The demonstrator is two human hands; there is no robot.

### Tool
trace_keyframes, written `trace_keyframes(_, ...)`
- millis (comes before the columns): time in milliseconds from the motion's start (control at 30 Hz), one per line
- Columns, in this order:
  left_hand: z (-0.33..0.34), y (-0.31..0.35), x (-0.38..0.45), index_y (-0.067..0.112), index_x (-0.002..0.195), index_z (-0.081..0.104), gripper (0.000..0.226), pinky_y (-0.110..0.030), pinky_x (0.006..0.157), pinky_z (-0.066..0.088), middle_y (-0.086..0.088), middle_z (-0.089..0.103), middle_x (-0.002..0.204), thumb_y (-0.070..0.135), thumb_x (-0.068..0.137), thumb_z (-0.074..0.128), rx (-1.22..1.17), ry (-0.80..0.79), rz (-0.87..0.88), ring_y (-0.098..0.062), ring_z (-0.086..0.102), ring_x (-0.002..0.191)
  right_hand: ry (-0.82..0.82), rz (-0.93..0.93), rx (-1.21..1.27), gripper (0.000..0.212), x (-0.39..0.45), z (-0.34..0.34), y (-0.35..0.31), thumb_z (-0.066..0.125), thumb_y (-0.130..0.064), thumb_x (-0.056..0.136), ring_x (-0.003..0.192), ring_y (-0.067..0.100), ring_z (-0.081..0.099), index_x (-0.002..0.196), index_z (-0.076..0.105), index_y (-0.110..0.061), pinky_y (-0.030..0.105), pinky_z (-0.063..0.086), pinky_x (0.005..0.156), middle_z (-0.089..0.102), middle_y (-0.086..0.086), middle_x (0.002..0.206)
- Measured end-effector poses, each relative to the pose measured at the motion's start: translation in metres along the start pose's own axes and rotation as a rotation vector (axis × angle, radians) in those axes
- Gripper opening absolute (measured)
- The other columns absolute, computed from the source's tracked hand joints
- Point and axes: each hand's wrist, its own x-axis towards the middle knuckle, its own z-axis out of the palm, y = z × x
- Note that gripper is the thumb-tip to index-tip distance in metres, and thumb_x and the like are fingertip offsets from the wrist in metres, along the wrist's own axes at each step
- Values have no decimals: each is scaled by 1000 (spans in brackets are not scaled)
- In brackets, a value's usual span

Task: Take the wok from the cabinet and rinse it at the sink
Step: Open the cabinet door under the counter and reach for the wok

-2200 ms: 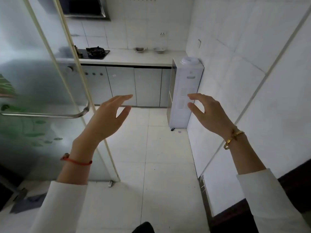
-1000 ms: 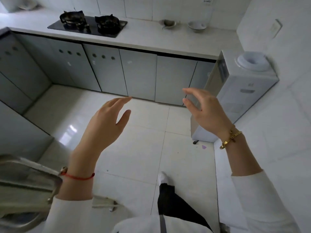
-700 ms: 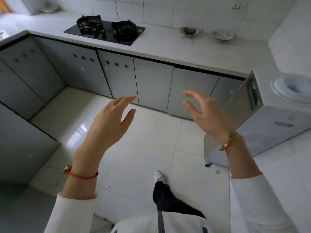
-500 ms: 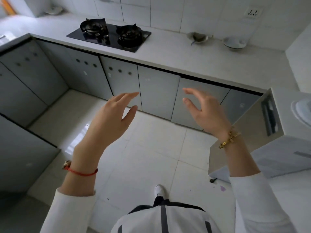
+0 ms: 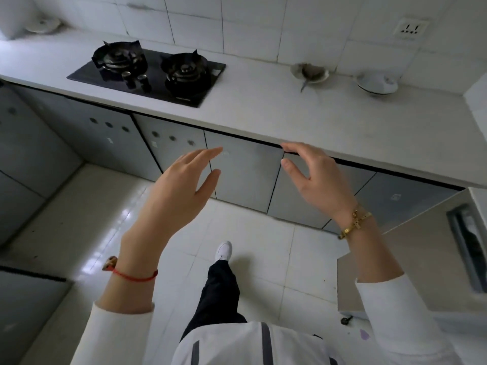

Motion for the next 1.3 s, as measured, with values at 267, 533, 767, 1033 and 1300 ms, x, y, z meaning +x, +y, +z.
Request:
trace_keyframes(267,0,-67,154,30,144,42,44,-35,88,51,11,52,140,33,100,46,-26,-116,130,-14,59,112,95,119,-13,38,123,28,15,49,-29,99,128,13,47,134,52,-14,21,33,106,58,-1,133)
trace_keyframes(533,4,-105,262,25,144,43,44,-33,99,47,8,52,141,28,100,47,-63,-215,279,-12,49,130,185,243,9,39,195,42,17,50,-26,99,128,16,47,135,52,-10,39,50,99,57,3,134)
trace_keyframes(767,21,-117,302,24,144,44,45,-33,101,46,6,54,140,27,99,48,-94,-305,340,-13,49,130,192,376,-36,38,210,49,29,49,-26,100,128,16,48,134,52,-10,22,34,106,58,3,134)
trace_keyframes(1033,36,-115,328,23,143,44,44,-36,97,48,6,56,138,28,99,49,-124,-332,370,-15,52,127,200,435,-22,39,214,52,43,49,-27,100,129,14,46,135,51,-11,27,38,107,57,1,135)
trace_keyframes(1300,59,-104,339,24,143,44,44,-31,95,48,8,56,136,29,99,47,-133,-325,361,-14,54,124,225,445,-24,37,219,46,68,49,-25,99,128,15,47,134,52,-11,19,36,103,58,2,133)
